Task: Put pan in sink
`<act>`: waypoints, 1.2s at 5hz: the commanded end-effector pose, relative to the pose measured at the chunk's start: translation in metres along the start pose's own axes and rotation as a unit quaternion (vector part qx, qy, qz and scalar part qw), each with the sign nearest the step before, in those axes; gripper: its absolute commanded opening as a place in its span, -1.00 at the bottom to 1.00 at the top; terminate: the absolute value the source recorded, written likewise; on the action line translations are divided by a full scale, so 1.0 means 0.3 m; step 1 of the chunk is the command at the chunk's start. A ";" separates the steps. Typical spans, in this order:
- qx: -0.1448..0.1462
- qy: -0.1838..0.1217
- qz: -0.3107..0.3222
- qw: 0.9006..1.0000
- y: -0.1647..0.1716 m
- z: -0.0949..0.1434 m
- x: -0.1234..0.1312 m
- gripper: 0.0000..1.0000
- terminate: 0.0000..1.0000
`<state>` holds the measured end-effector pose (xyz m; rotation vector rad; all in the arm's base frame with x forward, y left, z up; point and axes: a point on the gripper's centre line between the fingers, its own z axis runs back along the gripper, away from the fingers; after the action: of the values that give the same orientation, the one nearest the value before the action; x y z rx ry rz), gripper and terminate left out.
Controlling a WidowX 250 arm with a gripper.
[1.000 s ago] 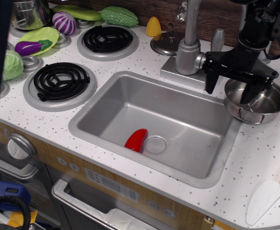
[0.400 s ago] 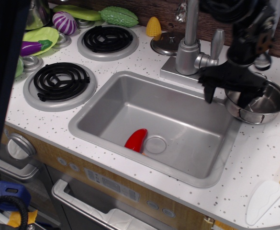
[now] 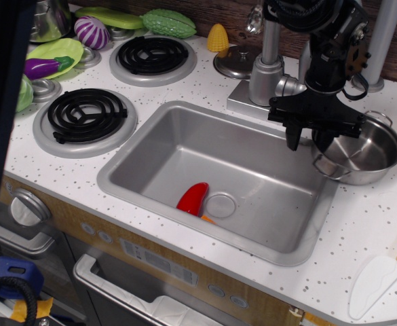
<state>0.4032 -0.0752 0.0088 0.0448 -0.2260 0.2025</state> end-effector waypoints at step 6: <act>0.016 0.001 -0.118 0.993 0.345 0.135 -0.123 -1.00 -1.00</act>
<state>0.3357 0.0126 0.0258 0.1054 -0.1994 -0.0438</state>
